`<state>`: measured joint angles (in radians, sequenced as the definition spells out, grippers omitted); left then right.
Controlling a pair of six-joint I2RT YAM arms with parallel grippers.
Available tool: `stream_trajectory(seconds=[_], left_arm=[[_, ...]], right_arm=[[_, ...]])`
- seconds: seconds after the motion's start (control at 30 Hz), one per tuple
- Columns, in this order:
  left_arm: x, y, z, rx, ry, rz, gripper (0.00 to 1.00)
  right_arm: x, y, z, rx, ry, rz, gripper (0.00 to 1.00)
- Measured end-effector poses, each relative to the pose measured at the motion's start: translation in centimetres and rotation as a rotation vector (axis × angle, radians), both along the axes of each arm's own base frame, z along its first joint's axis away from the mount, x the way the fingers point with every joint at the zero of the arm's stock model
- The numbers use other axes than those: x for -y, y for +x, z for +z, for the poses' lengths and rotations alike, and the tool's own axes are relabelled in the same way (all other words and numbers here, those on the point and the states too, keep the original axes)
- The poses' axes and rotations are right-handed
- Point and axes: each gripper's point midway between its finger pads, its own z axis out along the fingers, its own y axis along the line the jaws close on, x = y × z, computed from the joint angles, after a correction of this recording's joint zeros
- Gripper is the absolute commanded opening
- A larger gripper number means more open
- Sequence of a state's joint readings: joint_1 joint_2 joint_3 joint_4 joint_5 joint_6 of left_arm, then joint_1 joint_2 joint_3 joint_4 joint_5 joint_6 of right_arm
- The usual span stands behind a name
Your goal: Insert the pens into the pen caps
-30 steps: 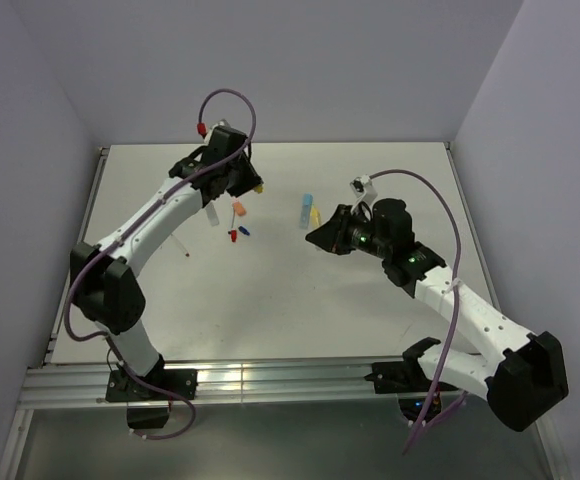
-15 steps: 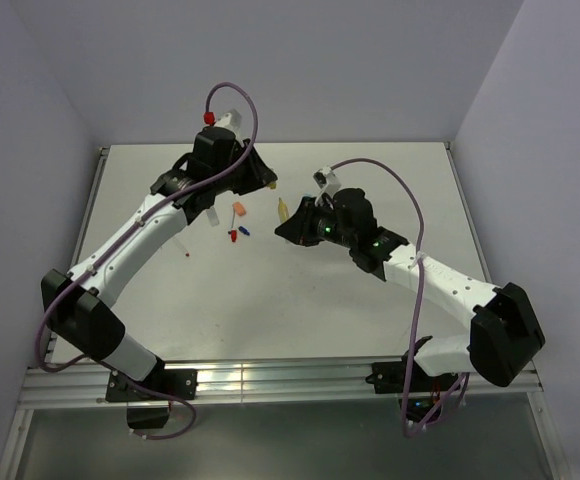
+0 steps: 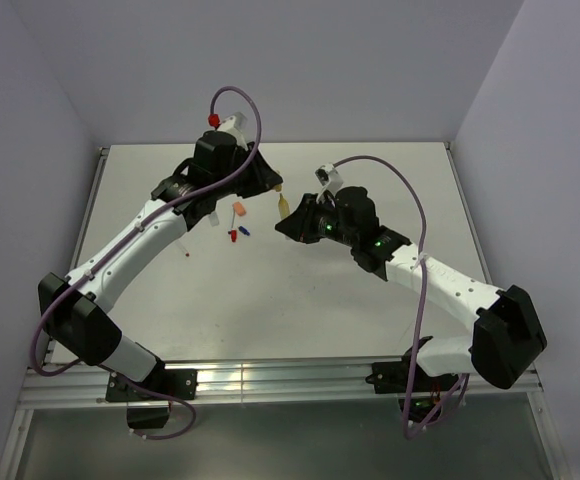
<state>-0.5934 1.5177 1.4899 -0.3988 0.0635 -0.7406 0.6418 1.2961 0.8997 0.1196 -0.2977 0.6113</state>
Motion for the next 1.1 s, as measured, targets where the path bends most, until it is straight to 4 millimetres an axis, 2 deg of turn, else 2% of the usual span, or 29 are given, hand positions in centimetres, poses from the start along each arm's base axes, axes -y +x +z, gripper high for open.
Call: stream_trajectory(seconds=[0.6, 0.83, 1.1], left_arm=[[0.9, -0.3, 0.3, 0.016, -0.029, -0.04, 0.0], [1.6, -0.8, 0.1, 0.015, -0.038, -0.068, 0.0], [3.4, -1.5, 1.1, 0.068, -0.052, -0.096, 0.0]], right_arm=[[-0.1, 0.4, 1.7, 0.032, 0.021, -0.001, 0.0], [0.7, 1.2, 1.8, 0.031, 0.028, -0.02, 0.0], [1.8, 1.3, 2.9, 0.044, 0.05, -0.023, 0.0]])
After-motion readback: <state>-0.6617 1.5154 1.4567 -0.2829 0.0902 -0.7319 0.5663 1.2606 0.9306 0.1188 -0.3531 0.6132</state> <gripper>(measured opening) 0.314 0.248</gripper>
